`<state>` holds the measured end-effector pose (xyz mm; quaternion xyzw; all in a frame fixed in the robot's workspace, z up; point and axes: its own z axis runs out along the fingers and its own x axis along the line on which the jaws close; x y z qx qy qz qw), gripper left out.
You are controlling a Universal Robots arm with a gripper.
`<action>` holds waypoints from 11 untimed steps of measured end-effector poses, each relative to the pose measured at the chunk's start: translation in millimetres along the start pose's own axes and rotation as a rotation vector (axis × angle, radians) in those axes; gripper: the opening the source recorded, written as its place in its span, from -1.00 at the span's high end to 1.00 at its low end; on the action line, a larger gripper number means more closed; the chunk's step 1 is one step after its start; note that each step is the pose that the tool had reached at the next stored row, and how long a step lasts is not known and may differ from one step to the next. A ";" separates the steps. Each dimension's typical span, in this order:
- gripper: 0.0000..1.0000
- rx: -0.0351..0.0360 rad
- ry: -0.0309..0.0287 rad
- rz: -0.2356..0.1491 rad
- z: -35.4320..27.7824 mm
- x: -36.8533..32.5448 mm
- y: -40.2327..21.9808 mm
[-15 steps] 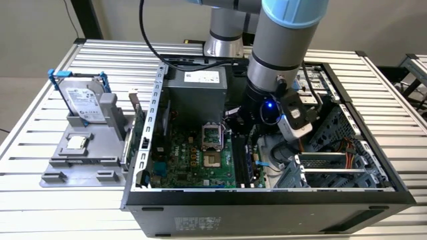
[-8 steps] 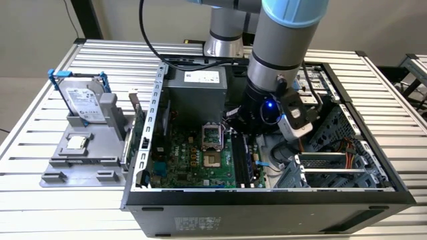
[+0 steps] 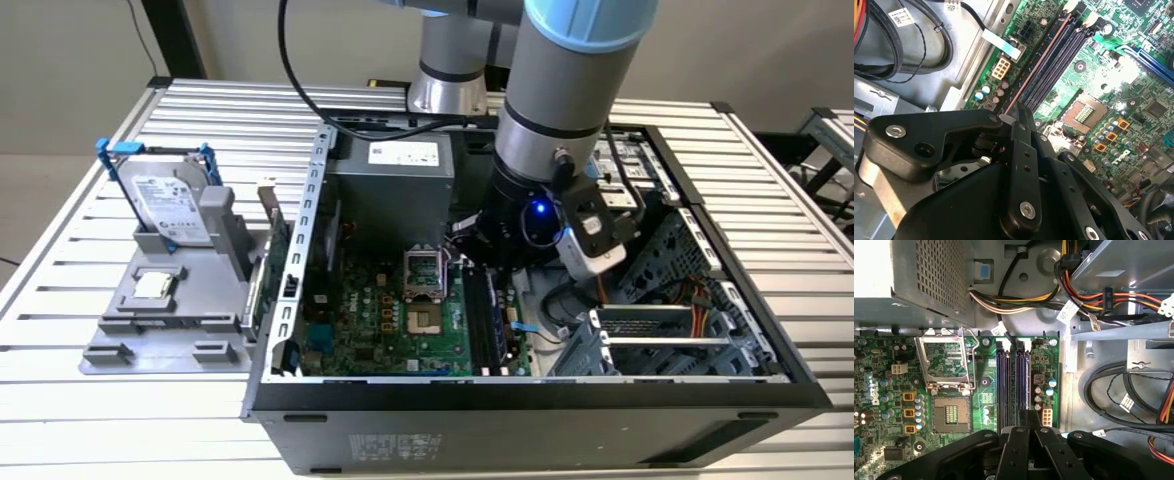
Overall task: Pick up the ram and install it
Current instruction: 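Insert the ram into the slot, then press down the ram until it locks into place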
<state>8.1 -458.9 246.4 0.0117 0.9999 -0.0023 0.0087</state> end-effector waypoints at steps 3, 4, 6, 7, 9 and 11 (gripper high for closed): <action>1.00 0.0000 0.0000 0.000 -0.3 0.0 0.0; 1.00 0.0000 0.0000 0.000 -0.3 0.0 0.0; 1.00 -0.0001 0.0000 -0.008 -0.3 0.0 0.0; 1.00 -0.0003 -0.0001 -0.016 -0.3 0.0 0.0; 1.00 -0.0006 -0.0002 -0.036 -0.3 0.0 0.0; 1.00 -0.0014 -0.0002 -0.056 -0.4 0.0 0.0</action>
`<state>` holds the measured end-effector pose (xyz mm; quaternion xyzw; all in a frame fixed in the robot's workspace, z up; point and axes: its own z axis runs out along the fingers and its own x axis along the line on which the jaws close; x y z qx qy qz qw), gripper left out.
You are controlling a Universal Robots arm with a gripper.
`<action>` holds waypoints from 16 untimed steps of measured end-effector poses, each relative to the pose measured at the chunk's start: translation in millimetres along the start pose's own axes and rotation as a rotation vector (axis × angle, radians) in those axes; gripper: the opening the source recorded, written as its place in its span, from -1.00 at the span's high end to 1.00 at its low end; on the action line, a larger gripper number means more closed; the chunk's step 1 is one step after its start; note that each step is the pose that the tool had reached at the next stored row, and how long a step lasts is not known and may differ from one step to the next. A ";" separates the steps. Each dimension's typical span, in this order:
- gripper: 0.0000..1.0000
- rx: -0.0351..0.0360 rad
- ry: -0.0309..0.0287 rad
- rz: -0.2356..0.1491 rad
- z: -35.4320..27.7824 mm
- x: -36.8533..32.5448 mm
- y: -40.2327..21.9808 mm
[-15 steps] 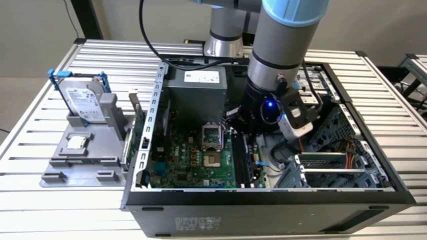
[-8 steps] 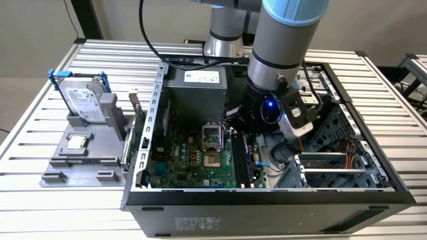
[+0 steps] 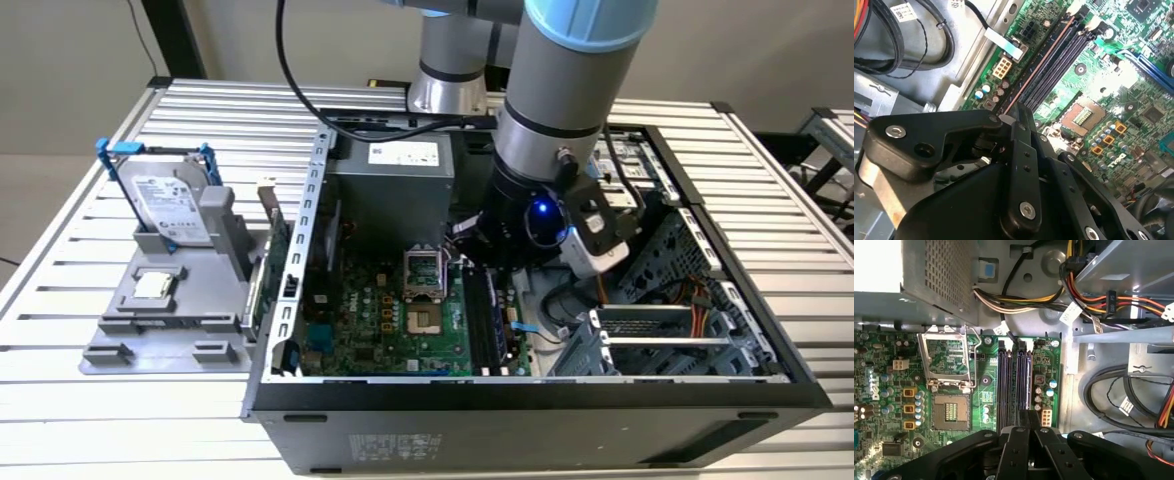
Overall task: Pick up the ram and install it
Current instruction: 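Press down the ram until it locks into place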
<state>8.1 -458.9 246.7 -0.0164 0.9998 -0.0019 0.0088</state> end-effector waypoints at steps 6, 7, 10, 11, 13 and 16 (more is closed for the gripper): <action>1.00 -0.0371 -0.0012 -0.037 -0.1 0.0 0.0; 1.00 -0.0375 -0.0010 -0.048 0.0 0.0 0.1; 1.00 -0.0383 -0.0004 -0.088 0.0 0.0 0.0; 1.00 -0.0385 -0.0002 -0.104 0.0 0.0 0.0; 1.00 -0.0392 0.0003 -0.138 0.0 0.0 0.0; 1.00 -0.0399 0.0009 -0.183 0.0 0.0 0.0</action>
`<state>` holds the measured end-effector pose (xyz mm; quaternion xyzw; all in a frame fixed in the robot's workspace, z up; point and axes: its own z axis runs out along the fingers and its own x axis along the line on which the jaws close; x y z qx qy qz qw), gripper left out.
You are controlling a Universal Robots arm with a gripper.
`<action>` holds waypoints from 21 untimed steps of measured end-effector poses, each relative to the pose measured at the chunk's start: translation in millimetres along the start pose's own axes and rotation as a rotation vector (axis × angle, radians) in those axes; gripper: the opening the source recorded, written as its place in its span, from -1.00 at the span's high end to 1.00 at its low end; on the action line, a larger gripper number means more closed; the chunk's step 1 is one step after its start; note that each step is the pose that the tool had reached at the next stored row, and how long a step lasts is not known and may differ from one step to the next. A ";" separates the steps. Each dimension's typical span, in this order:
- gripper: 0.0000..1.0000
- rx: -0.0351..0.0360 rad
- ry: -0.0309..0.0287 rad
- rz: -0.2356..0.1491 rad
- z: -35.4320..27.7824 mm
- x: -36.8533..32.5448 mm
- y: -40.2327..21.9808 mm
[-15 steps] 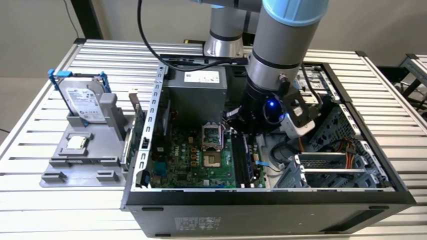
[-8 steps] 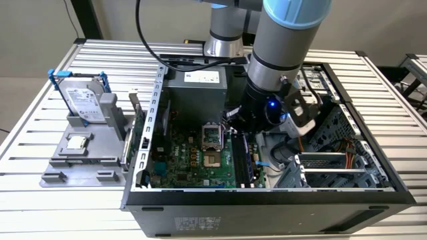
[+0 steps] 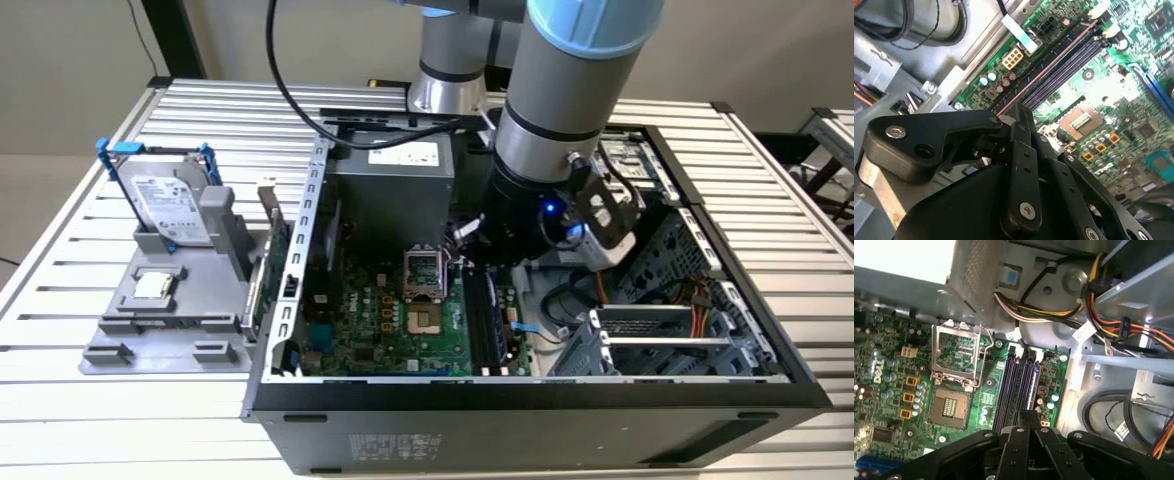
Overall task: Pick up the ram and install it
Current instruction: 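Press down the ram until it locks into place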
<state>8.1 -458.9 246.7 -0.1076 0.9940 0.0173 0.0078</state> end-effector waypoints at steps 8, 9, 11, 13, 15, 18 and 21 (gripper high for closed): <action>1.00 -0.0017 0.0026 -0.082 0.0 0.0 0.0; 1.00 -0.0017 0.0029 -0.089 0.0 0.0 0.0; 1.00 -0.0021 0.0033 -0.101 0.0 0.0 0.0; 1.00 -0.0022 0.0037 -0.114 0.0 0.0 0.0; 1.00 -0.0025 0.0044 -0.132 0.0 0.0 0.0; 1.00 -0.0034 0.0056 -0.171 0.0 0.0 0.0; 1.00 -0.0040 0.0067 -0.206 0.0 0.0 0.0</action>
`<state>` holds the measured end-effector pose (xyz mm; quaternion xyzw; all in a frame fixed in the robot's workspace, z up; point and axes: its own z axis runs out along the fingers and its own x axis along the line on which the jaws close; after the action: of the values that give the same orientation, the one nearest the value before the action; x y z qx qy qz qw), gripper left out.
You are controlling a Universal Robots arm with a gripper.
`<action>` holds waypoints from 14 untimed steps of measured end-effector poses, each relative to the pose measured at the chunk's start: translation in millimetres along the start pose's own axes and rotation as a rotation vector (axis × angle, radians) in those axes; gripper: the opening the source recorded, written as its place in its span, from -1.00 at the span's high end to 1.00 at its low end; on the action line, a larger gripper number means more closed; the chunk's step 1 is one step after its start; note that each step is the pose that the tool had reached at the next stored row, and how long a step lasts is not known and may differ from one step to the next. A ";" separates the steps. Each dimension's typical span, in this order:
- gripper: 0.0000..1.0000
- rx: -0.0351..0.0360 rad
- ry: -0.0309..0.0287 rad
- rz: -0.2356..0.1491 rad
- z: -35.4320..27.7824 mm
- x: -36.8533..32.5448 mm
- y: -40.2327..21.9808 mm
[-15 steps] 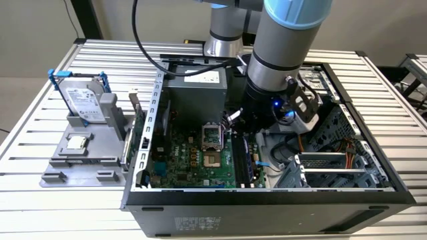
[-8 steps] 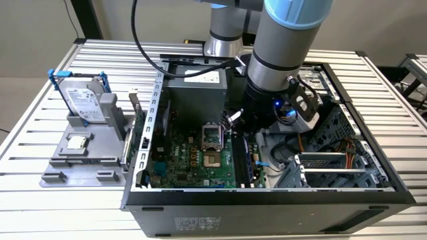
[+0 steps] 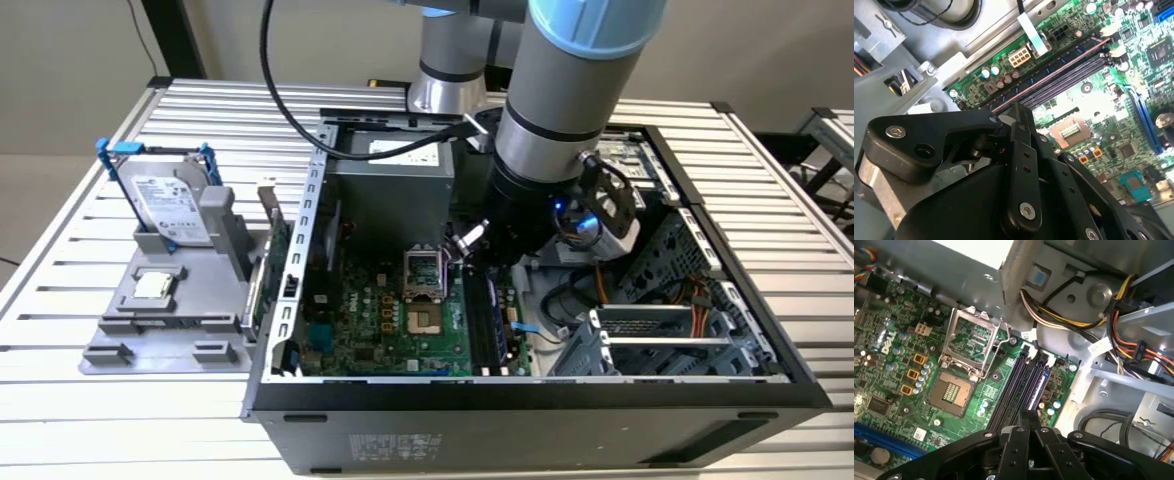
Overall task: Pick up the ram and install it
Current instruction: 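Press down the ram until it locks into place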
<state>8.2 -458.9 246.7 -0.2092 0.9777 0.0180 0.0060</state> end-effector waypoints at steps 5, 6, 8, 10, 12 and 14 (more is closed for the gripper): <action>1.00 -0.0009 0.0018 -0.053 -0.1 0.0 0.0; 1.00 -0.0012 0.0021 -0.064 0.0 0.0 0.0; 1.00 -0.0017 0.0029 -0.087 0.0 0.0 0.0; 1.00 -0.0021 0.0037 -0.111 -0.1 0.0 0.0; 1.00 -0.0024 0.0045 -0.133 -0.1 0.0 0.0; 1.00 -0.0029 0.0052 -0.157 -0.1 0.0 0.0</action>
<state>8.1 -458.9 246.7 -0.2852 0.9583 0.0183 0.0045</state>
